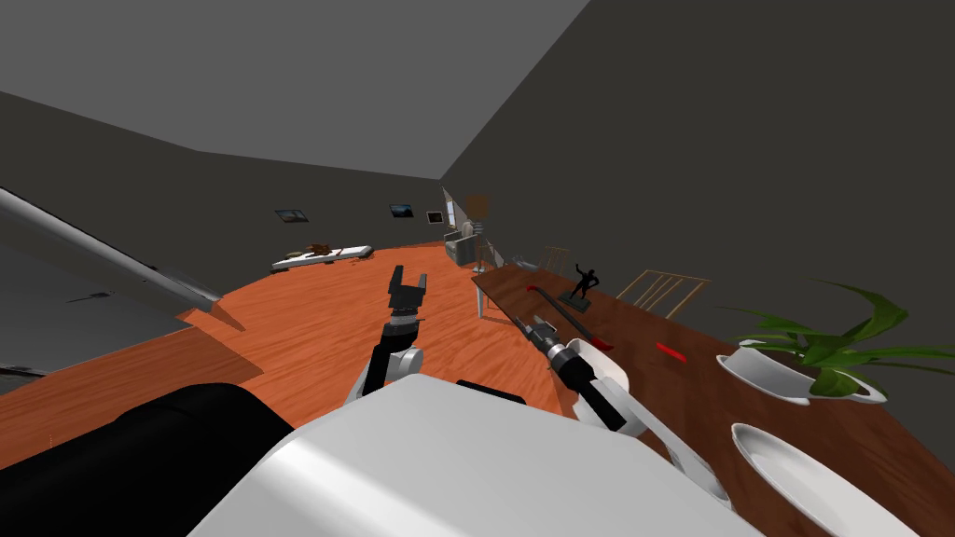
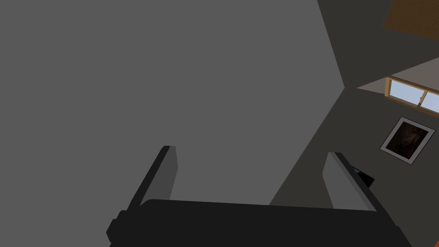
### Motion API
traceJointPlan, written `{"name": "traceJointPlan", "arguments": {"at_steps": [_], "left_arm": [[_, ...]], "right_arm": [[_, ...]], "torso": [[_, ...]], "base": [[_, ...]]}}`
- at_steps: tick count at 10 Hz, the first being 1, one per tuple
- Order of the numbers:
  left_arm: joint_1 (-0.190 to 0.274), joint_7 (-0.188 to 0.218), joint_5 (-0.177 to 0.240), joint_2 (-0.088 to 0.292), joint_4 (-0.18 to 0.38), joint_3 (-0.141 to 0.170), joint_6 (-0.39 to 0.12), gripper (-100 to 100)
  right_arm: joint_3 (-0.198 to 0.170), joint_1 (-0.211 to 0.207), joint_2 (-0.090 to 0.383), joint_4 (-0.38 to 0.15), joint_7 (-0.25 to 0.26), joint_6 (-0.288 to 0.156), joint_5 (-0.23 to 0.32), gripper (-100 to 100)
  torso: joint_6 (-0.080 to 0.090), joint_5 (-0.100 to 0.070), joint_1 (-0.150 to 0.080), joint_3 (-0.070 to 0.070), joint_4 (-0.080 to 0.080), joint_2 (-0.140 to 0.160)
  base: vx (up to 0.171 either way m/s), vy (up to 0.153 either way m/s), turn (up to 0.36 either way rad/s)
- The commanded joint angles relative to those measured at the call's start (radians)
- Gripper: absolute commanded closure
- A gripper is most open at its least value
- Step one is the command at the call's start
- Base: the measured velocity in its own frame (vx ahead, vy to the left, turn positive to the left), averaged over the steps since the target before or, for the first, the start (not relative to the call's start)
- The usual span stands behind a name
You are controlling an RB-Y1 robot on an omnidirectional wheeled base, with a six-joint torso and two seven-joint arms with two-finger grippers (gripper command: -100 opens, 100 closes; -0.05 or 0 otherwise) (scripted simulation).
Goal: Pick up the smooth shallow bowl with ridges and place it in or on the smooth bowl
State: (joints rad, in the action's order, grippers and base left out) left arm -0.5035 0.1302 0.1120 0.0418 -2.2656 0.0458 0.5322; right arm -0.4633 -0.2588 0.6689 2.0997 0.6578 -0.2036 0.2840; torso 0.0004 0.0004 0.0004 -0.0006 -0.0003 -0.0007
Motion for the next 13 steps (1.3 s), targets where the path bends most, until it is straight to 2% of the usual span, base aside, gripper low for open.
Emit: {"name": "traceJointPlan", "arguments": {"at_steps": [1,2,3,4,5,6,7,8,9,10,11,12,13], "left_arm": [[0.000,0.000,0.000,0.000,0.000,0.000,0.000,0],[0.000,0.000,0.000,0.000,0.000,0.000,0.000,0],[0.000,0.000,0.000,0.000,0.000,0.000,0.000,0],[0.000,0.000,0.000,0.000,0.000,0.000,0.000,0],[0.000,0.000,0.000,0.000,0.000,0.000,0.000,0],[0.000,0.000,0.000,0.000,0.000,0.000,0.000,0],[0.000,0.000,0.000,0.000,0.000,0.000,0.000,0],[0.000,0.000,0.000,0.000,0.000,0.000,0.000,0],[0.000,0.000,0.000,0.000,0.000,0.000,0.000,0],[0.000,0.000,0.000,0.000,0.000,0.000,0.000,0],[0.000,0.000,0.000,0.000,0.000,0.000,0.000,0],[0.000,0.000,0.000,0.000,0.000,0.000,0.000,0],[0.000,0.000,0.000,0.000,0.000,0.000,0.000,0]], "right_arm": [[-0.031,0.016,0.033,-0.037,0.025,-0.050,0.020,-100],[-0.031,0.016,0.033,-0.037,0.025,-0.061,0.020,-100],[-0.060,0.021,0.055,-0.067,0.047,-0.089,0.043,-100],[-0.060,0.021,0.055,-0.067,0.047,-0.107,0.043,-100],[-0.088,0.026,0.077,-0.098,0.068,-0.147,0.065,-100],[-0.088,0.026,0.077,-0.098,0.068,-0.152,0.065,-100],[-0.116,0.031,0.097,-0.130,0.088,-0.188,0.086,-100],[-0.116,0.031,0.097,-0.130,0.088,-0.197,0.086,-100],[-0.143,0.035,0.116,-0.162,0.107,-0.233,0.107,-100],[-0.143,0.035,0.116,-0.162,0.107,-0.240,0.107,-100],[-0.169,0.039,0.134,-0.193,0.124,-0.276,0.128,-100],[-0.169,0.039,0.134,-0.193,0.124,-0.283,0.128,-100],[-0.194,0.042,0.152,-0.224,0.140,-0.323,0.148,-100]], "torso": [[0.000,0.000,0.000,0.000,0.000,0.000],[0.000,0.000,0.000,0.000,0.000,0.000],[0.000,0.000,0.000,0.000,0.000,0.000],[0.000,0.000,0.000,0.000,0.000,0.000],[0.000,0.000,-0.001,0.000,0.000,0.001],[0.000,0.000,-0.001,0.001,0.000,0.001],[0.000,0.000,-0.001,0.001,0.000,0.001],[0.000,0.000,-0.001,0.001,0.000,0.002],[0.000,0.000,-0.001,0.001,0.000,0.001],[0.000,0.000,-0.002,0.001,0.000,0.001],[0.000,0.000,-0.002,0.001,0.000,0.001],[0.000,0.000,-0.002,0.001,0.000,0.002],[0.000,0.000,-0.002,0.001,0.000,0.002]], "base": [[0.018,0.016,0.021],[0.013,0.010,0.010],[0.011,0.007,0.023],[0.008,0.004,0.014],[0.005,0.001,0.018],[0.000,0.000,0.000],[0.002,-0.004,0.024],[-0.001,-0.005,0.006],[0.000,-0.008,0.021],[-0.001,-0.008,0.011],[-0.004,-0.010,0.014],[-0.004,-0.011,0.010],[-0.005,-0.012,0.025]]}}
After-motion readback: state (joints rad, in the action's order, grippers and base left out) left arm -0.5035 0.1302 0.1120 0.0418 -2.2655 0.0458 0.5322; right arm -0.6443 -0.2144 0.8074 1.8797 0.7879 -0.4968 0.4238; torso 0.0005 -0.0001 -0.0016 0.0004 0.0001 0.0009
